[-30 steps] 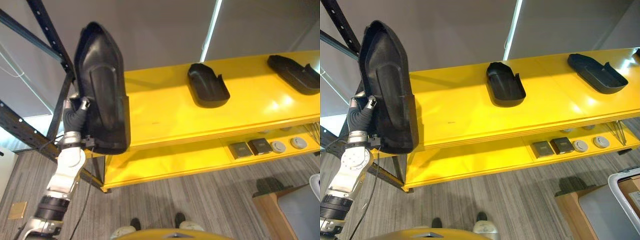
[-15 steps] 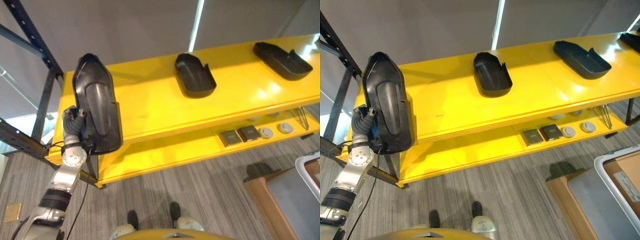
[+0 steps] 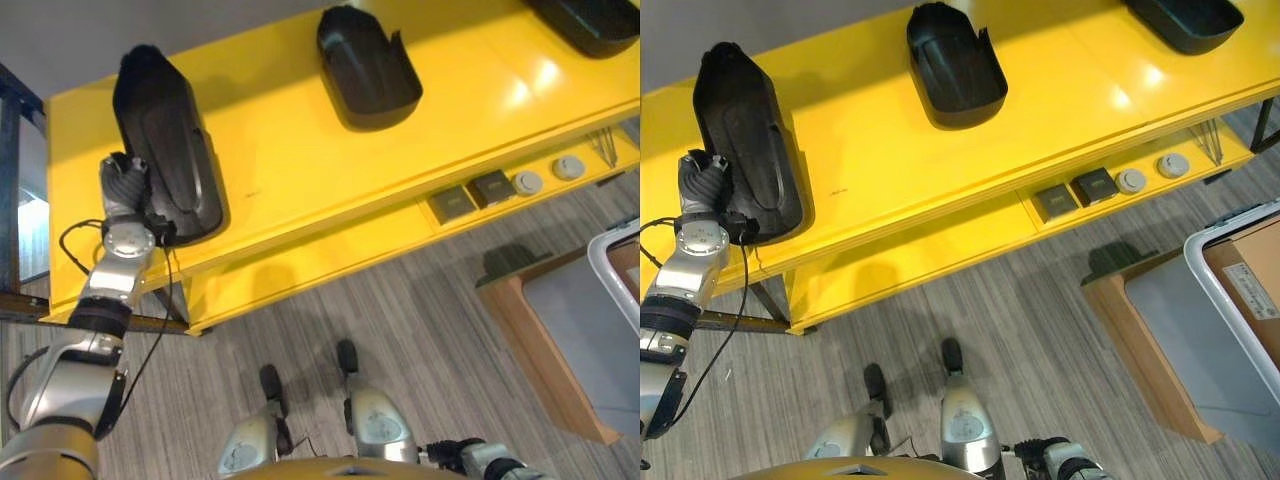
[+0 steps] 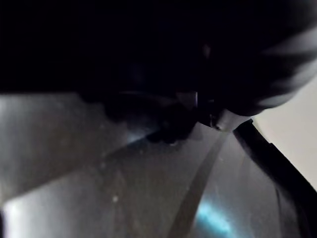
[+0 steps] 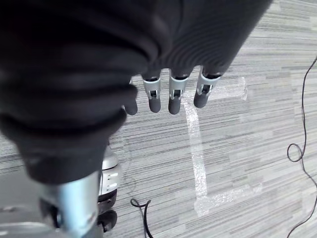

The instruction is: Move parts from the plastic box to the shelf.

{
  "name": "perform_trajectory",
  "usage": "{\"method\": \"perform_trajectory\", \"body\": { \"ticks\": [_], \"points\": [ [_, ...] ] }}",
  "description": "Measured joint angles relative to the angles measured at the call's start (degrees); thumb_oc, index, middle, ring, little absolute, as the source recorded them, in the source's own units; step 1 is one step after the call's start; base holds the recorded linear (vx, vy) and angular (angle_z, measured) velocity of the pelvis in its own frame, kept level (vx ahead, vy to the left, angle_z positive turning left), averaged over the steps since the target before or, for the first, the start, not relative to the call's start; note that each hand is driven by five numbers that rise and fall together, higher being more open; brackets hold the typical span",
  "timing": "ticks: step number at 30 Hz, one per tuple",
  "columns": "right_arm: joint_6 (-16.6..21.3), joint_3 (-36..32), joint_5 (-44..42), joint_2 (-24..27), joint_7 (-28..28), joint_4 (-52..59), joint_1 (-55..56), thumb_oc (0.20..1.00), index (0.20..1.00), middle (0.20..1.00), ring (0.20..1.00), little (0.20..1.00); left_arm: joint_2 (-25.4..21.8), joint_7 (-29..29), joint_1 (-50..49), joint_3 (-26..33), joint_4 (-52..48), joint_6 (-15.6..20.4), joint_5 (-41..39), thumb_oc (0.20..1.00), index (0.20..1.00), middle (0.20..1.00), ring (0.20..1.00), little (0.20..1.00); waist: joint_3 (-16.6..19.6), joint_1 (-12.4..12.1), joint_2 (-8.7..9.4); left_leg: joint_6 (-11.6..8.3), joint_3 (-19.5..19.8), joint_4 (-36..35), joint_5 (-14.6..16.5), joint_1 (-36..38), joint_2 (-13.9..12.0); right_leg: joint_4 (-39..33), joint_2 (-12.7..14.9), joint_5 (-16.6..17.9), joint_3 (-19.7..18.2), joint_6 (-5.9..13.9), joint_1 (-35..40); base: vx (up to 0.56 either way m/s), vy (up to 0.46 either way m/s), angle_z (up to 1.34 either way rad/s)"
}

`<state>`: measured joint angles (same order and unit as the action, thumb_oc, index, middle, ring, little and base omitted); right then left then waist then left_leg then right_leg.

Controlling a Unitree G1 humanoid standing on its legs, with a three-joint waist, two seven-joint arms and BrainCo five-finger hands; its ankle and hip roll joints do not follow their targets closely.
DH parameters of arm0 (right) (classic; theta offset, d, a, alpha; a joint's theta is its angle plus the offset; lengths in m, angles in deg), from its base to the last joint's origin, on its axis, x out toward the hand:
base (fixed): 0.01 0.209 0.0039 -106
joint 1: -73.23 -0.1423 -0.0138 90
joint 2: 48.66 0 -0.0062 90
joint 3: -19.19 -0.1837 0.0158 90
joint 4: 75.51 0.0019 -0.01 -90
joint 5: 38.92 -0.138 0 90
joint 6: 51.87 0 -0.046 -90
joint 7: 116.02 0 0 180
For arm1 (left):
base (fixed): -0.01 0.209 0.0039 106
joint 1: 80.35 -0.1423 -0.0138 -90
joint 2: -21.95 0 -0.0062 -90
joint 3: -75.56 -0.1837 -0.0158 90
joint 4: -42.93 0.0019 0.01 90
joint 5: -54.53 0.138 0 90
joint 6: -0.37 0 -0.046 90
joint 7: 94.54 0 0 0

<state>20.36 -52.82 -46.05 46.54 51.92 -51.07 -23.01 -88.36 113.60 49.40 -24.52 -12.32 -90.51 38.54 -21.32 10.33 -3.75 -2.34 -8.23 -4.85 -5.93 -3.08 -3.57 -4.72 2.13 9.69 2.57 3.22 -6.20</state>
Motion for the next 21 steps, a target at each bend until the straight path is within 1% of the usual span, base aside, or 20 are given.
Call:
{"method": "perform_trajectory", "body": {
  "ticks": [2,4,7,13,15,18,19,20,21],
  "points": [
    [0.0,0.0,-0.4,0.2,0.0,0.0,-1.2,1.000,1.000,1.000,1.000,1.000,-0.7,0.0,2.3,-0.2,1.0,-0.4,-0.2,0.200,0.200,0.200,0.200,0.200,-1.7,0.0,-0.01,-0.02,0.0,0.0,-0.1,-0.2,0.0,0.0,-0.1,0.2,0.0,-0.22,-0.2,-0.07,-0.013,-0.01],
    [0.1,1.4,-0.5,0.3,0.0,0.0,-2.0,1.000,1.000,1.000,1.000,1.000,-1.8,0.0,4.9,-1.6,2.9,-0.8,-1.0,0.200,0.200,0.200,0.200,0.200,-2.2,0.0,-0.15,-0.16,0.0,0.0,-0.3,-1.1,-0.1,0.0,-0.1,0.4,0.0,-0.41,-1.0,-0.04,-0.007,0.00],
    [0.1,2.2,-2.2,0.3,0.1,0.4,-3.0,1.000,1.000,1.000,1.000,1.000,-2.1,0.6,7.5,-1.5,4.0,-1.9,-2.1,0.200,0.200,0.200,0.200,0.200,-3.3,0.0,-0.17,-0.26,0.1,0.0,-0.3,-1.3,-0.2,0.0,-0.3,0.4,0.0,-0.44,-1.3,-0.04,-0.009,0.00],
    [0.1,2.7,-3.8,0.8,0.5,1.6,-3.2,1.000,1.000,1.000,1.000,1.000,-3.2,1.3,11.4,-1.4,6.5,-3.5,-3.1,0.200,0.200,0.200,0.200,0.200,-4.5,0.4,-0.13,-0.51,0.1,0.0,-0.4,-2.0,-0.3,0.0,-0.3,0.4,0.1,-0.38,-1.9,-0.02,-0.003,0.00],
    [0.1,2.9,-4.9,0.8,1.0,1.6,-3.1,1.000,1.000,1.000,1.000,1.000,-3.5,0.3,12.4,-2.1,7.0,-4.6,-3.1,0.200,0.200,0.200,0.200,0.200,-4.5,0.5,-0.12,-0.92,0.1,0.0,-0.1,-2.1,-0.4,0.0,-0.3,0.3,0.1,-0.22,-2.0,0.00,0.000,0.00],
    [0.1,3.5,-5.0,0.9,1.1,1.7,-3.2,1.000,1.000,1.000,1.000,1.000,-4.2,-0.9,13.0,-3.3,7.0,-5.5,-3.1,0.200,0.200,0.200,0.200,0.200,-4.6,0.6,-0.11,-0.93,0.1,0.0,-0.1,-2.1,-0.4,0.0,-0.3,0.3,0.1,-0.20,-2.0,0.00,0.000,0.00],
    [0.1,3.4,-5.0,0.9,1.1,1.8,-3.2,1.000,1.000,1.000,1.000,1.000,-4.5,-1.4,13.1,-3.5,6.8,-5.8,-3.2,0.445,0.445,0.445,0.445,0.445,-4.6,0.6,-0.11,-0.95,0.1,0.0,-0.1,-2.1,-0.4,0.0,-0.3,0.2,0.0,-0.19,-2.0,0.00,0.000,0.00],
    [0.2,3.4,-4.9,0.9,1.1,1.7,-3.2,1.000,1.000,1.000,1.000,1.000,-4.5,-2.5,13.1,-3.5,6.8,-6.2,-3.2,0.743,0.743,0.743,0.743,0.743,-4.6,0.6,-0.11,-0.96,0.1,0.0,-0.1,-2.1,-0.4,0.0,-0.3,0.2,0.0,-0.19,-2.0,0.00,0.000,0.00],
    [0.2,3.3,-4.9,0.9,1.1,1.7,-3.2,1.000,1.000,1.000,1.000,1.000,-4.5,-3.0,13.1,-3.5,6.8,-6.3,-3.1,0.878,0.878,0.878,0.878,0.878,-4.6,0.6,-0.11,-0.96,0.1,0.0,-0.1,-2.1,-0.4,0.0,-0.3,0.2,0.1,-0.19,-2.0,0.00,0.000,0.00]
  ]
}}
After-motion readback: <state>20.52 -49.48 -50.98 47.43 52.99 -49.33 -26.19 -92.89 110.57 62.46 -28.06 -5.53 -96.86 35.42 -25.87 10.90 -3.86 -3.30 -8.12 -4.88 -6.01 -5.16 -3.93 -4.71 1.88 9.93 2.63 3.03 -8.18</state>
